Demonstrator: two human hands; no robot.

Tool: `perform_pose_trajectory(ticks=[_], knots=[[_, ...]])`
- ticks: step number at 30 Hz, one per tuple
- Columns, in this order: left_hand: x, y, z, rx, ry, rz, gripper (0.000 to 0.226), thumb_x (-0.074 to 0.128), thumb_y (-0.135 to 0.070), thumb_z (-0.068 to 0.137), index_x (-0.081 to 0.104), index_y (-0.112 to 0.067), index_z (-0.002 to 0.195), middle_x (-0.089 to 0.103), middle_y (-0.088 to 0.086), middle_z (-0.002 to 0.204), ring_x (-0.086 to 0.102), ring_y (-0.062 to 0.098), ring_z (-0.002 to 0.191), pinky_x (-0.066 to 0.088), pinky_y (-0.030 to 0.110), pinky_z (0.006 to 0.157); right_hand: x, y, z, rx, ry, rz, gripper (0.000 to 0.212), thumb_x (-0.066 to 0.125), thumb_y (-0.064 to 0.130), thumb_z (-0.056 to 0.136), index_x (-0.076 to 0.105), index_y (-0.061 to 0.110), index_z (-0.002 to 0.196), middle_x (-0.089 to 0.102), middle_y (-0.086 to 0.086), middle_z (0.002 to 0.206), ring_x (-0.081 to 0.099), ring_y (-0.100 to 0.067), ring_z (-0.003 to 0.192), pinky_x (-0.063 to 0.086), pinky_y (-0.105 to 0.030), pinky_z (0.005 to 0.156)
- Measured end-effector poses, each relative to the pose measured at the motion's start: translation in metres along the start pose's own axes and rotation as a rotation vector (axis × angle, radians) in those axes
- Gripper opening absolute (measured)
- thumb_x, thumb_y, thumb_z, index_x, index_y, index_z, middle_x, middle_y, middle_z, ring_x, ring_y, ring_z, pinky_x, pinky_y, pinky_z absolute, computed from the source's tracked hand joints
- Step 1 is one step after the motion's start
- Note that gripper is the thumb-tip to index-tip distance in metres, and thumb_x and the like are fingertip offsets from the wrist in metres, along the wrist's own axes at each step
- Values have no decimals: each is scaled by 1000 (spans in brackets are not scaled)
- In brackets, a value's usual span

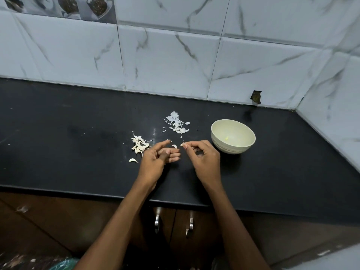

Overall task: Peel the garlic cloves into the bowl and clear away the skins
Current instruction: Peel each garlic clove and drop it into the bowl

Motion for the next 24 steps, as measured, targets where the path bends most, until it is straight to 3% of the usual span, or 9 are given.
perform_pose_trajectory(ticks=[4,6,9,12,15,18,20,22,24], knots=[[-5,3,4,96,-129,101,26,52,4,104,65,-3,126,79,13,99,75,27,91,62,34,85,-46,4,9,-40,-148,-111,4,78,19,94,80,16,95,72,4,94,66,-9,82,52,-21,79],[-7,4,4,123,-172,166,27,61,-1,101,66,-15,125,80,6,101,75,23,95,59,38,91,-71,5,21,-73,-221,-192,4,79,17,92,79,13,93,73,1,94,65,-7,80,51,-20,80],[-9,1,1,167,-199,258,35,69,-7,98,65,-13,132,80,0,101,73,18,104,54,34,99,-100,-1,40,-53,-268,-272,4,80,15,90,81,12,93,73,0,94,65,-9,76,54,-25,78],[-9,-4,-1,186,-257,294,34,68,-5,98,66,-8,132,79,-3,97,70,3,92,53,12,79,-110,-16,55,-2,-181,-332,14,75,10,93,82,14,104,74,-2,101,68,-13,85,58,-37,84],[-12,-1,0,202,-305,328,30,64,-8,102,68,-10,131,79,-6,100,64,-3,74,48,7,69,-118,-21,59,40,-181,-297,28,65,-1,94,81,13,113,75,-2,107,70,-13,93,58,-33,90],[-15,1,2,196,-358,329,29,56,-17,107,68,-15,133,79,-8,102,60,7,81,49,13,75,-125,-16,56,70,-262,-176,33,60,-2,94,81,15,112,76,0,106,70,-8,95,58,-26,87],[-15,-1,1,192,-383,328,29,52,-23,109,68,-20,134,79,-8,104,62,3,89,46,11,83,-120,-10,49,68,-281,-113,33,58,-1,94,81,17,109,76,3,105,72,-10,97,57,-24,84],[-15,-2,0,180,-389,322,30,50,-23,110,66,-21,135,78,-7,107,65,0,107,43,12,96,-103,-4,42,71,-236,-43,33,58,-1,92,81,18,107,76,7,106,72,-13,98,58,-30,85],[-18,0,2,160,-382,330,30,51,-16,109,64,-18,136,77,-8,110,64,0,112,44,15,100,-73,-1,34,68,-125,39,30,61,-1,93,81,16,106,76,6,107,72,-14,98,60,-39,87]])
Point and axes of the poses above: each hand's wrist, its own z-axis towards the middle knuckle, its own x-axis out of the palm, y = z × x, the point moved 3 cm from there along z, towards the middle knuckle
